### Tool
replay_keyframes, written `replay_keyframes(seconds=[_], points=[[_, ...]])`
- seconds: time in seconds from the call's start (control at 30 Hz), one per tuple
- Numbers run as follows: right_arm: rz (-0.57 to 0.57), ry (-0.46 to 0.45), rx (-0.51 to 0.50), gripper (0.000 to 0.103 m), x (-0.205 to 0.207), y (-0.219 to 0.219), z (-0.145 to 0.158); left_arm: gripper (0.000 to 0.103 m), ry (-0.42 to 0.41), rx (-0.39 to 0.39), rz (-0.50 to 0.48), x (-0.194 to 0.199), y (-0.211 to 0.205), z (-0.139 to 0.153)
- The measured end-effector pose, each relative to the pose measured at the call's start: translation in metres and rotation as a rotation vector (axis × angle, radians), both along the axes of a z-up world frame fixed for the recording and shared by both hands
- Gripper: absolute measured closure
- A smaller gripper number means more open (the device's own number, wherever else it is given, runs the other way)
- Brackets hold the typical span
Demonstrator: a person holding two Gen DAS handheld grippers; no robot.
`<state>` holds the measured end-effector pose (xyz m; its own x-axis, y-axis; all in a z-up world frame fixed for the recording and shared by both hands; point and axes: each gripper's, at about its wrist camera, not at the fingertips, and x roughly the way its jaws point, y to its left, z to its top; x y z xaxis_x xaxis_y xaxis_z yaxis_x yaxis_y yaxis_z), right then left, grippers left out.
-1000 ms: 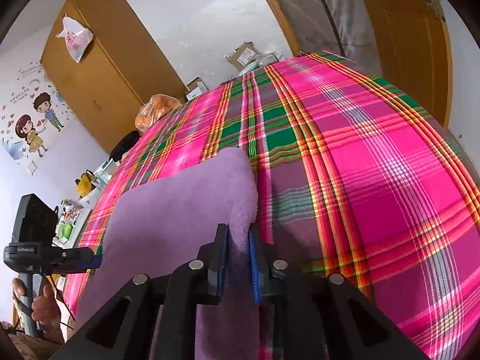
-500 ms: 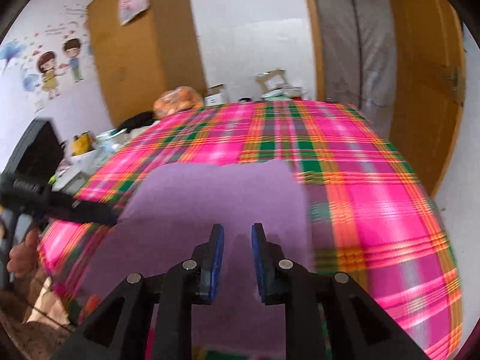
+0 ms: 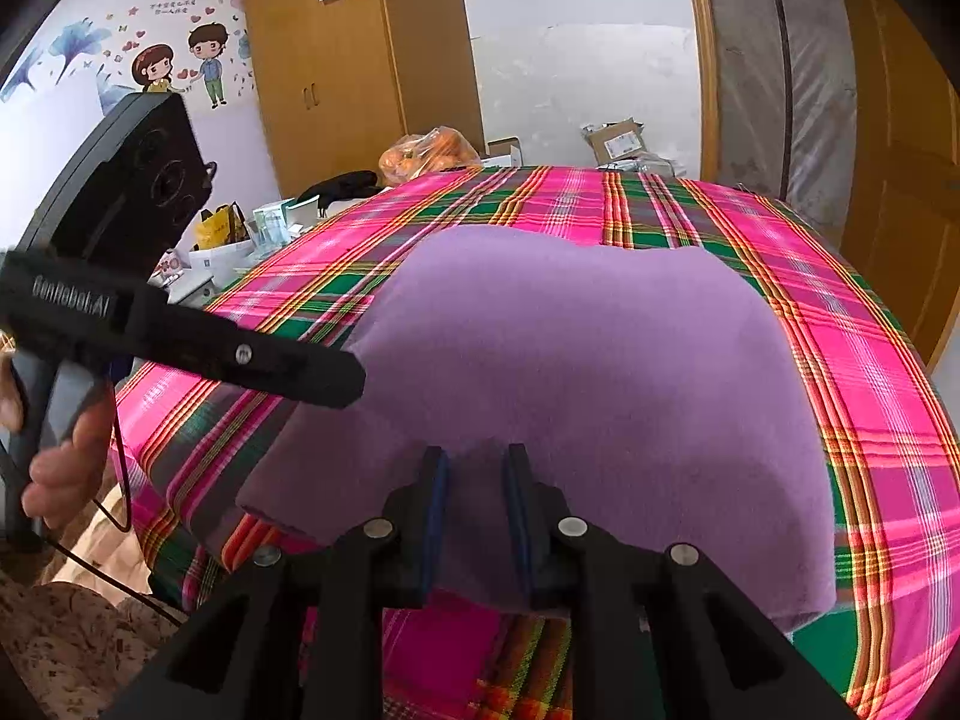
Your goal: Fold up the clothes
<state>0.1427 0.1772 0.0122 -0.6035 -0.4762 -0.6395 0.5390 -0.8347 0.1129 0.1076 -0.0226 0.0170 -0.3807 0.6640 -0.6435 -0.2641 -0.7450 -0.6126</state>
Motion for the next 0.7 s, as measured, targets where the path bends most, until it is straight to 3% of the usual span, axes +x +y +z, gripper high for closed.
replay_keyframes(seconds=[0.13,0.33,0.43,0.57,0.7], points=[[-0.004,0.004,-0.009,0.083,-0.001,-0.002,-0.002,0.065,0.036,-0.037,-0.014,0.004,0.001,-0.003],[-0.017,0.024,0.056,0.084,-0.002,-0.002,0.012,0.064,0.019,-0.059,-0.001,-0.001,0.001,0.001],[-0.098,0.077,0.049,0.084,-0.005,0.015,0.025,0.064,0.036,-0.049,0.01,0.0,0.001,0.01],[-0.217,0.04,0.062,0.083,-0.019,0.039,0.018,0.064,0.058,-0.041,-0.022,0.003,0.006,0.01],[-0.232,0.039,0.055,0.083,-0.018,0.049,0.003,0.064,0.072,-0.054,-0.042,0.008,0.005,0.008]])
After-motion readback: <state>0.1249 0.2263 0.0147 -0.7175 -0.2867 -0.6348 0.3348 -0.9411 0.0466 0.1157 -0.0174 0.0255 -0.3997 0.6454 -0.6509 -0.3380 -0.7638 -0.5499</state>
